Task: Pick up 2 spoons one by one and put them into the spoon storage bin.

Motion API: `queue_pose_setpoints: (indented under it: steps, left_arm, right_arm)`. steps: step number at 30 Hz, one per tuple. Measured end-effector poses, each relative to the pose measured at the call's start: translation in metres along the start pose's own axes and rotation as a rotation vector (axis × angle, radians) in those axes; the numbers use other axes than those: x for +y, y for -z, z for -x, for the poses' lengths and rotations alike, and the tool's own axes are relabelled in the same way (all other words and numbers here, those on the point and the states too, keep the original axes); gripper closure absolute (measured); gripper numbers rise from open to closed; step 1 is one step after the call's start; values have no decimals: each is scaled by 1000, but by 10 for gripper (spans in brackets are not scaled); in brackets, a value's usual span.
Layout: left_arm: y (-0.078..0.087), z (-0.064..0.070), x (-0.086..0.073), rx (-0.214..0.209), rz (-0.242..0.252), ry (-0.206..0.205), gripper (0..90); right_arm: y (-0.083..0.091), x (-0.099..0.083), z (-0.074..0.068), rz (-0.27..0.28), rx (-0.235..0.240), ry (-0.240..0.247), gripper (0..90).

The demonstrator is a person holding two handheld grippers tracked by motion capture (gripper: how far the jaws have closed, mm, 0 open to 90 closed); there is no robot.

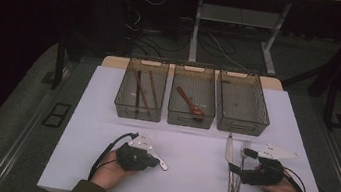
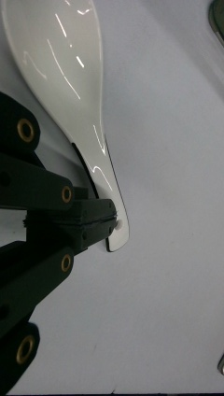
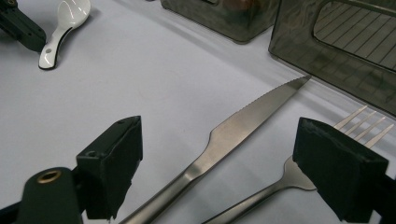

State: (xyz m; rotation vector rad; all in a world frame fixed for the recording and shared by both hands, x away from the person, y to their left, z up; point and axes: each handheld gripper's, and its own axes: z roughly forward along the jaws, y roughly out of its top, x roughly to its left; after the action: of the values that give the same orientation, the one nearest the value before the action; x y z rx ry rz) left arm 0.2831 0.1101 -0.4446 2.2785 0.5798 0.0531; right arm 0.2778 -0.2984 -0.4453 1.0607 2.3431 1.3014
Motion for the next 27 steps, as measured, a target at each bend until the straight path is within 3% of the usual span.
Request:
queue_pose_setpoints:
  steps: [12, 27]
  left_arm:
    - [-23, -1, 23, 19, -12, -38, 891]
    - [-46, -14, 49, 73, -14, -17, 891]
  right_arm:
    - [-3, -1, -2, -14, -9, 20, 158]
    - [-3, -1, -2, -18, -7, 22, 158]
